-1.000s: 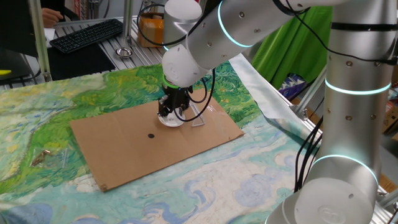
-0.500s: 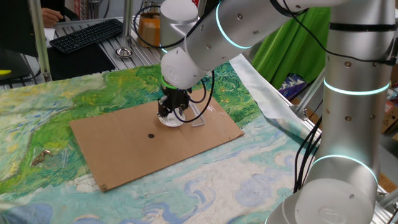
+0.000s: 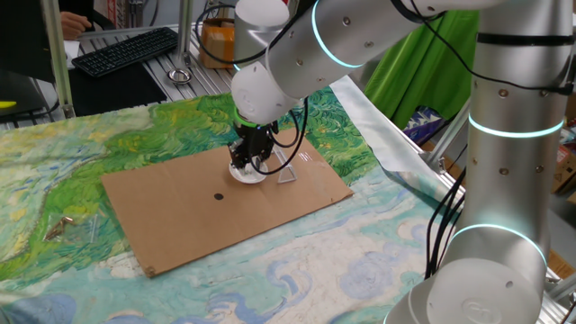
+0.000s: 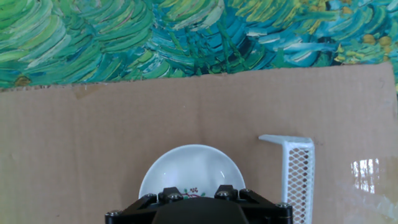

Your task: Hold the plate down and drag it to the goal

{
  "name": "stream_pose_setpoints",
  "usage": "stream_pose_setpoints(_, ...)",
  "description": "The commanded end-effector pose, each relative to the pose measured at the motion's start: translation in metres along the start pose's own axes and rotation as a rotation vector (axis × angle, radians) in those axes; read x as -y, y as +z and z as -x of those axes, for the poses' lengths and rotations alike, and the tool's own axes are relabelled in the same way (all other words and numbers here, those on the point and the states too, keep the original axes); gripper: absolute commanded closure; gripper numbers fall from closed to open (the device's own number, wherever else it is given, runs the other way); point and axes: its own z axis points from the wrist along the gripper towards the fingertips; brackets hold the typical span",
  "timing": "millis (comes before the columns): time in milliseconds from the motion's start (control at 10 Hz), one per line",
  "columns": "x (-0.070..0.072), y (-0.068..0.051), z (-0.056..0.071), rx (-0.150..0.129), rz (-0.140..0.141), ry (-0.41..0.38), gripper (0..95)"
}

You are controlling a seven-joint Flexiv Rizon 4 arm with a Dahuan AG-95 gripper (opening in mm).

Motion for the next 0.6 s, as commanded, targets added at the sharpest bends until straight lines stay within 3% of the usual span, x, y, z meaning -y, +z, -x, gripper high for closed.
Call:
stream_pose_setpoints(100, 0.0008, -0.0016, -0.0016, 0.001, -0.003, -0.009, 95.0)
stream_pose_setpoints(600, 0.0011, -0.0013, -0.0015, 0.004, -0.041, -0.038, 95.0)
